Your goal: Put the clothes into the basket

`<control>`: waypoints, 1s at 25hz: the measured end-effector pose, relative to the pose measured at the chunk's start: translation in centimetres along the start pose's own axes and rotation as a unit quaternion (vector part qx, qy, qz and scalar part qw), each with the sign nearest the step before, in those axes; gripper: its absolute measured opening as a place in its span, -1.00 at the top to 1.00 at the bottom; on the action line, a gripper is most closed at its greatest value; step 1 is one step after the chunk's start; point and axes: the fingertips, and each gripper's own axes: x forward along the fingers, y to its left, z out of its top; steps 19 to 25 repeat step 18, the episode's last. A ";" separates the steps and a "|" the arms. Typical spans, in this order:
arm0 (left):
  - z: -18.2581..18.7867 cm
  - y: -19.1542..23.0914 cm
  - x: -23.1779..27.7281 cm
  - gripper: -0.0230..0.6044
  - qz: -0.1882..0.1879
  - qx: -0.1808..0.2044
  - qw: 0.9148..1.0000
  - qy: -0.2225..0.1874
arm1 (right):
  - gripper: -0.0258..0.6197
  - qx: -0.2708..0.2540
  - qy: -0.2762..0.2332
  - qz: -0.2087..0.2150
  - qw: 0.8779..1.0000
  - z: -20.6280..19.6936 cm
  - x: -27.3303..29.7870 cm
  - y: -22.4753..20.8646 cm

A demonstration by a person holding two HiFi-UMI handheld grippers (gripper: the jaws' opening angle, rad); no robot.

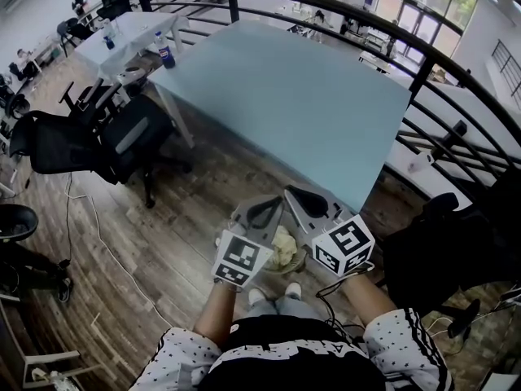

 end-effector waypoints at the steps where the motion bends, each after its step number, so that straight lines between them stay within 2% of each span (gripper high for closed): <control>1: -0.1 0.0 0.0 0.88 0.000 0.001 1.000 0.001 | 0.83 0.000 0.000 0.001 1.000 0.0 0.0 0.1; 25: 0.0 0.7 -0.2 0.88 0.011 0.006 1.000 0.003 | 0.83 0.003 -0.008 0.006 1.000 0.5 0.4 -0.1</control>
